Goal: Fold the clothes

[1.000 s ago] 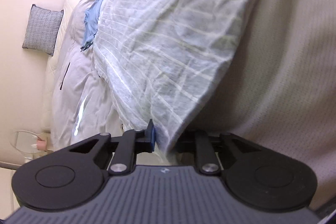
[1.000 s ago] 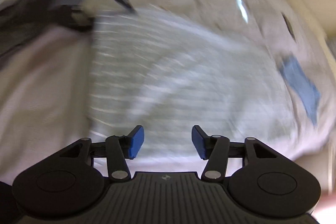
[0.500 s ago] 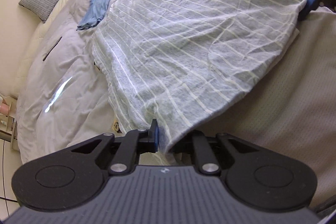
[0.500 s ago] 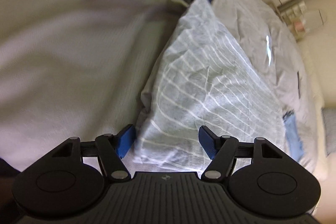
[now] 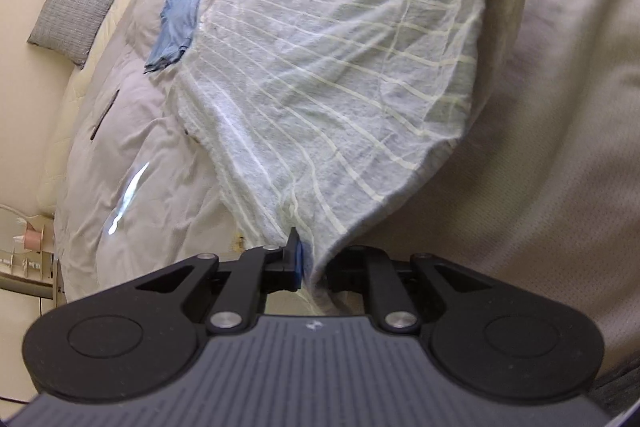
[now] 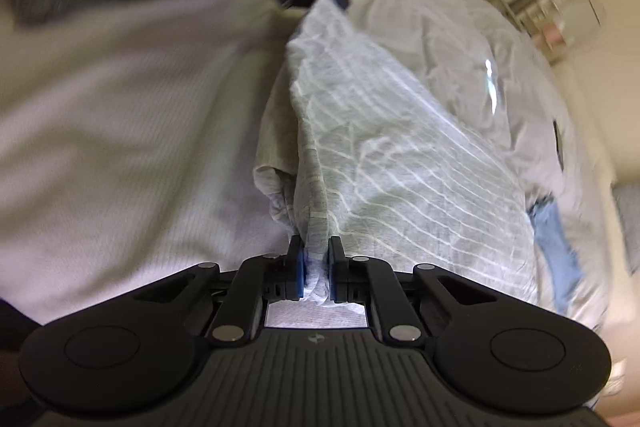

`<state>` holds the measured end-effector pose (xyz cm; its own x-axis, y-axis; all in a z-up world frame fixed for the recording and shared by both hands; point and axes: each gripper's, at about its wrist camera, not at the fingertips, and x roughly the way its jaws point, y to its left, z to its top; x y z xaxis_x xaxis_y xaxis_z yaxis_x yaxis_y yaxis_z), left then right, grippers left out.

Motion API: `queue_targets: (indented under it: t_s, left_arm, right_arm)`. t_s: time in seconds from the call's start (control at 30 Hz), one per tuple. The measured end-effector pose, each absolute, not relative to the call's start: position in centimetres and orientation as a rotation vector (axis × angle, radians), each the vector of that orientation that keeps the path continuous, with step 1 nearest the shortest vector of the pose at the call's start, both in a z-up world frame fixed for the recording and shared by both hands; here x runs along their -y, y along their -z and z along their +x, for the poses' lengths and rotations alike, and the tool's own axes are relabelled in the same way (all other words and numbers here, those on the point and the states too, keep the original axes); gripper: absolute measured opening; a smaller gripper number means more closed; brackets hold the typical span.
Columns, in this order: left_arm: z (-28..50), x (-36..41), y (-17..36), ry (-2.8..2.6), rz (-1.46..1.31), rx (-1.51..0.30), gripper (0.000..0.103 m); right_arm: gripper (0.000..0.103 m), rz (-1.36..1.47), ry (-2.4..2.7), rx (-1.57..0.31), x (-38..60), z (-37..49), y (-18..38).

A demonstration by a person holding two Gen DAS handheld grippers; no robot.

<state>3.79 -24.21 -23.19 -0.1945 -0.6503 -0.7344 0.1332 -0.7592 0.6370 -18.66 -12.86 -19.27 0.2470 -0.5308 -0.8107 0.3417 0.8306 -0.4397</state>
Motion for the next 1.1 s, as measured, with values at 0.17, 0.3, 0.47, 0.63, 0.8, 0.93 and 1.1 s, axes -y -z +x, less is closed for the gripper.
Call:
queue_targets:
  t_s: [0.17, 0.3, 0.47, 0.63, 0.8, 0.93, 1.1]
  left_arm:
    - [2.8, 25.4, 19.9, 1.974, 1.510, 0.619, 0.009]
    - [0.9, 28.2, 17.2, 1.965, 1.509, 0.638, 0.008]
    - [-1.6, 31.6, 13.8, 1.955, 1.510, 0.663, 0.008]
    - [-5.8, 38.1, 11.7, 1.947, 1.557, 0.679, 0.008]
    - [-10.2, 45.8, 12.5, 1.964, 1.642, 0.647, 0.008]
    - [-14.0, 51.6, 15.0, 2.005, 1.728, 0.615, 0.008]
    - [-17.7, 57.9, 18.6, 2.034, 1.826, 0.541, 0.008]
  right_arm:
    - [0.008, -0.109, 0.628, -1.129, 14.4, -19.5, 15.9]
    - [0.008, -0.067, 0.653, -1.101, 16.4, -20.5, 13.5]
    - [0.008, 0.000, 0.690, -1.065, 20.2, -22.9, 10.6]
    - [0.008, 0.085, 0.727, -1.009, 26.2, -26.5, 8.1]
    - [0.008, 0.242, 0.745, -0.938, 34.2, -31.7, 7.7]
    - [0.008, 0.410, 0.742, -0.909, 40.9, -36.1, 9.8]
    - [0.008, 0.597, 0.722, -0.901, 47.2, -40.6, 13.3]
